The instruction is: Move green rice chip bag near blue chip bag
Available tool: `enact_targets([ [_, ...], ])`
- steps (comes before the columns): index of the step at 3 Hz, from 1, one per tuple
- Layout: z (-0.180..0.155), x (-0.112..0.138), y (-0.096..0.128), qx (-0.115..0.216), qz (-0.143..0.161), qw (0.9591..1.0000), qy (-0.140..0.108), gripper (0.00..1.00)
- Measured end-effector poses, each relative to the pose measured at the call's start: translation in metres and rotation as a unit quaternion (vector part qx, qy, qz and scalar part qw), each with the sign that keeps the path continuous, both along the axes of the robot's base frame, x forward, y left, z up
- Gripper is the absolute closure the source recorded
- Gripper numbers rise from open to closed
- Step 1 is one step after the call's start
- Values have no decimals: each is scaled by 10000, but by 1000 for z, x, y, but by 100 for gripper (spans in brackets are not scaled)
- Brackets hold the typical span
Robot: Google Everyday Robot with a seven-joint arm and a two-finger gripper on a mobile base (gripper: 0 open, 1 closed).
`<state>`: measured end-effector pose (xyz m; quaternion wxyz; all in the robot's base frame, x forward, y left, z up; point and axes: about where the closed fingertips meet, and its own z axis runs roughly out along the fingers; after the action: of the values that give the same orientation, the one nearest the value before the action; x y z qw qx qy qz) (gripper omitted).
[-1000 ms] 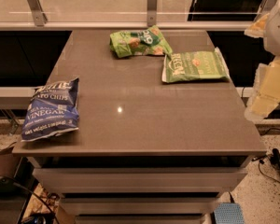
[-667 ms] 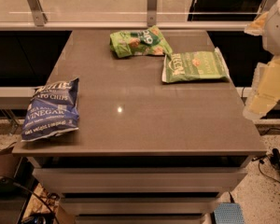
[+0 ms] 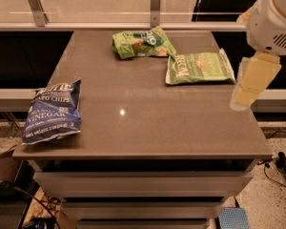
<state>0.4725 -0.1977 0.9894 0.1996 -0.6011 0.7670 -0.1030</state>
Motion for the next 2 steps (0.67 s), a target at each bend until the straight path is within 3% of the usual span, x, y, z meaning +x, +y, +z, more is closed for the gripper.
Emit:
enact_targets([
  [2, -1, 52, 14, -257, 171, 9994, -167, 0],
])
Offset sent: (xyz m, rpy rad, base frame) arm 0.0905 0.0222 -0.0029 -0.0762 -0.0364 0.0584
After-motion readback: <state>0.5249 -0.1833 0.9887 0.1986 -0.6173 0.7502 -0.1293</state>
